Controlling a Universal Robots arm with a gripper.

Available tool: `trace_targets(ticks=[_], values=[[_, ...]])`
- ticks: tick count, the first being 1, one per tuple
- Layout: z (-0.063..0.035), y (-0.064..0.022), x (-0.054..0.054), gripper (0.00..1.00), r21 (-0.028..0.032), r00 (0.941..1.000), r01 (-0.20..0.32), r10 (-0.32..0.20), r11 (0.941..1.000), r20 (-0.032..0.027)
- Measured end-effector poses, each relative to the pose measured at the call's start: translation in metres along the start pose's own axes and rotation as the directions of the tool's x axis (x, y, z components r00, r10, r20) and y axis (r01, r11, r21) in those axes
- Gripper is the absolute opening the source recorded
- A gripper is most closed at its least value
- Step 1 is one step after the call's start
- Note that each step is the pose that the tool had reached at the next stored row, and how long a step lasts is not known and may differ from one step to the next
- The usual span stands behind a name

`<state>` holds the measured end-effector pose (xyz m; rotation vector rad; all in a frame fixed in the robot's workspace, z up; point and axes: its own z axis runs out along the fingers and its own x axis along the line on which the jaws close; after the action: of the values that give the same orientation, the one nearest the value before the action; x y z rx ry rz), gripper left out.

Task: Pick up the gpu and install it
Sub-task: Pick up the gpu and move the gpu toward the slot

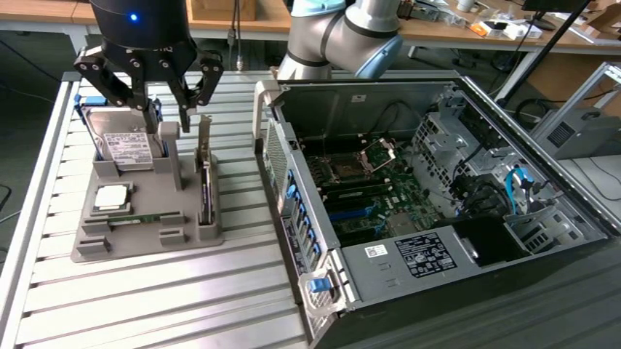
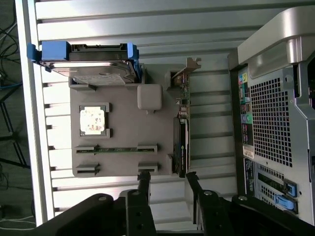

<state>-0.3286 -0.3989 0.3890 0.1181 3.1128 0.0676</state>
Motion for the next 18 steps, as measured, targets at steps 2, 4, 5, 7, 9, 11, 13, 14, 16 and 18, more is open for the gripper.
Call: trace_targets(ticks=[2,4,5,7,9,11,13,14,16,18], values=[[0.0,0.0,0.0,0.42,0.0,1.0,0.0,0.0,1.0,0.0],[0.0,0.0,0.0,0.48,-0.0001,1.0,0.0,0.0,1.0,0.0],[0.0,0.0,0.0,0.48,0.0,1.0,0.0,0.0,1.0,0.0001],[0.0,0.0,0.0,0.48,0.0,1.0,0.0,0.0,1.0,0.0],[0.0002,0.0,0.0,0.48,0.0001,1.0,0.0,0.0,1.0,0.0],[0.001,-0.0001,0.0,0.48,0.0001,1.0,0.0,0.0,1.0,0.0],[0.0058,-0.0002,-0.003,0.48,0.001,1.0,0.0,0.0,1.0,-0.0001],[0.0069,-0.0002,-0.003,0.48,0.0011,1.0,0.0,0.0,1.0,0.0],[0.0106,-0.0002,-0.004,0.48,0.0016,1.0,0.0,0.0,1.0,0.0],[0.0121,-0.0003,-0.004,0.48,0.0016,1.0,0.0,0.0,1.0,0.0]])
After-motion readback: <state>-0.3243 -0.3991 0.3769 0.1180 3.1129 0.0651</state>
